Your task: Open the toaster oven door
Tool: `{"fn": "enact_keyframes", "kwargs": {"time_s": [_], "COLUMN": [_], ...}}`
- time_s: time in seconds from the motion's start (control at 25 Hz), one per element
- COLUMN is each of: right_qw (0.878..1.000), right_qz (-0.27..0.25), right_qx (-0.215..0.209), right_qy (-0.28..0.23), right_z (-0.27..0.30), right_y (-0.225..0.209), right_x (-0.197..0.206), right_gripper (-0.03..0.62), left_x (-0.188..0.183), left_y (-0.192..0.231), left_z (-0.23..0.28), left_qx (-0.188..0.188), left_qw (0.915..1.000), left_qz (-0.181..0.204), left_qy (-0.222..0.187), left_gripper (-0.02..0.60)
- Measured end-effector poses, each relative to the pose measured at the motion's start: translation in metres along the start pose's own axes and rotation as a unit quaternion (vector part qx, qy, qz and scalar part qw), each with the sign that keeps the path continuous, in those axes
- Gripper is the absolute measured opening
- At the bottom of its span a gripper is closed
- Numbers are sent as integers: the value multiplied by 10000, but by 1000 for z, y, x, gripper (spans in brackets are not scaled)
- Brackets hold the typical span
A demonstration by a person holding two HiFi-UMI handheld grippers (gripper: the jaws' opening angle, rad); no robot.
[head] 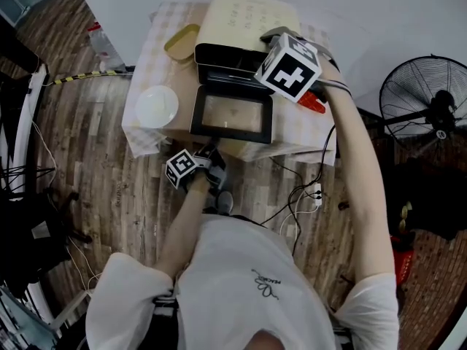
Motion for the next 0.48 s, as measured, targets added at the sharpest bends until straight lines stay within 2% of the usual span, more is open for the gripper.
{"fn": "enact_keyframes", "kwargs": {"time_s": [0.2,0.48], "right_qw": [9998,10000], "right_qz": [-147,68], "right_qx": [85,-29], "right_qy": [-74,41], "right_z": [-2,3], "right_y": [-1,1], "right_x": [-6,3], "right_gripper": [199,199], "left_x": [2,2], "left_y": [4,7], "left_z": [-1,1], "left_qx": [-71,-158], "left_qw": [9999,9998], "left_qz": [-77,-71], "left_qy": [-35,-109], "left_gripper": [15,17]}}
Point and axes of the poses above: the fingertips, and each gripper's own axes: z forward along the fingers, y to its left, x out of its underside, the point moved 10 cm from there along -z, backward along the fingers, and after that the axes turned 9 degrees about z, right-handed, at the moved point
